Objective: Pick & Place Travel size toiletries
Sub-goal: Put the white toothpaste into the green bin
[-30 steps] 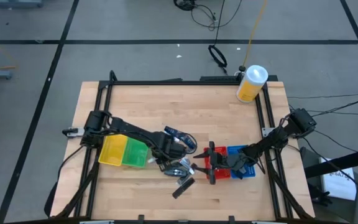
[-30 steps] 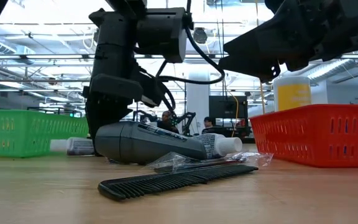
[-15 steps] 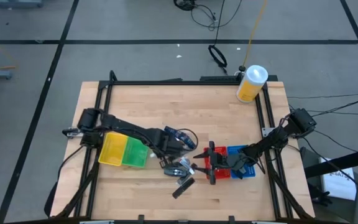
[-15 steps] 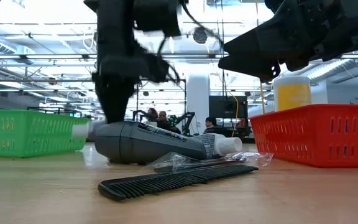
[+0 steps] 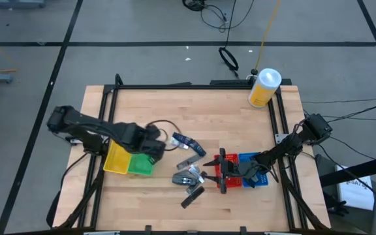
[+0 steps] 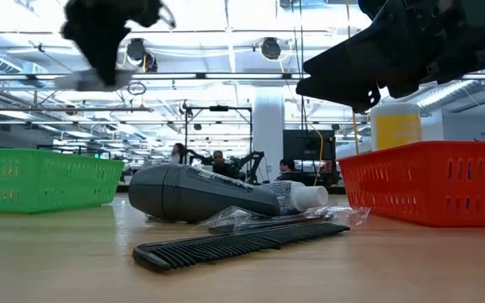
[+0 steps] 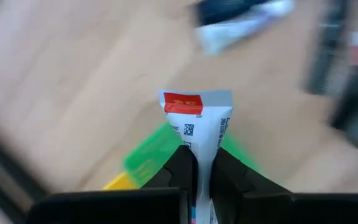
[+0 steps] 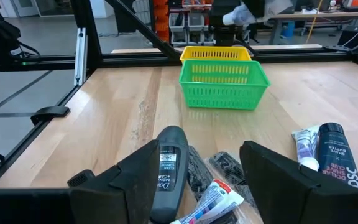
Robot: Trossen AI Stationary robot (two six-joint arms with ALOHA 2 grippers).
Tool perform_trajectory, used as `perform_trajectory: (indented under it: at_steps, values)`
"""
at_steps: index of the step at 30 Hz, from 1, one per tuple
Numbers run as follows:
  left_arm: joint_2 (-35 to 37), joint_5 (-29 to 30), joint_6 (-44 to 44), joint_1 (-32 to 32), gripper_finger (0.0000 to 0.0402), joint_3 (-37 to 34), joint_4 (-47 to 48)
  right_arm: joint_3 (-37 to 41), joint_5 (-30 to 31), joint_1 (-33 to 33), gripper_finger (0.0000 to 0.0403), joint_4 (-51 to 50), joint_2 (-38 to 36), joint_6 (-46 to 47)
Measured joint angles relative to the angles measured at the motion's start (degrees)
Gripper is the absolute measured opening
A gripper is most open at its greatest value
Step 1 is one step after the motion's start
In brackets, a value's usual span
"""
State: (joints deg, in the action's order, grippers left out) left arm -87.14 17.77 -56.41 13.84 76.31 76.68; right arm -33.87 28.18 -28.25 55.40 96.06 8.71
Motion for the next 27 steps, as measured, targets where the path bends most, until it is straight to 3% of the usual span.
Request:
perform_trajectory:
  at_steps: [5,12,16,21,27]
  values:
    - [3.29,0.46,-12.19,2.74,0.003,-12.41,-7.21,0.0,0.0,0.0,0.0214,0.0,0.01,0.0]
    - [3.77,-4.31,-22.9,4.71,0.003,-25.38,-23.97,0.0,0.0,0.0,0.0215,0.0,0.0,0.0]
    - [3.77,-5.62,-23.4,4.85,0.0031,-27.59,-30.12,0.0,0.0,0.0,0.0214,0.0,-0.01,0.0]
    - [3.81,-5.66,-23.01,5.41,0.0035,-27.62,-30.35,0.0,0.0,0.0,0.0214,0.0,0.01,0.0]
    - [3.81,-6.08,-21.67,5.47,0.0088,-27.62,-30.27,0.0,0.0,0.0,0.0214,-0.02,-0.01,0.0]
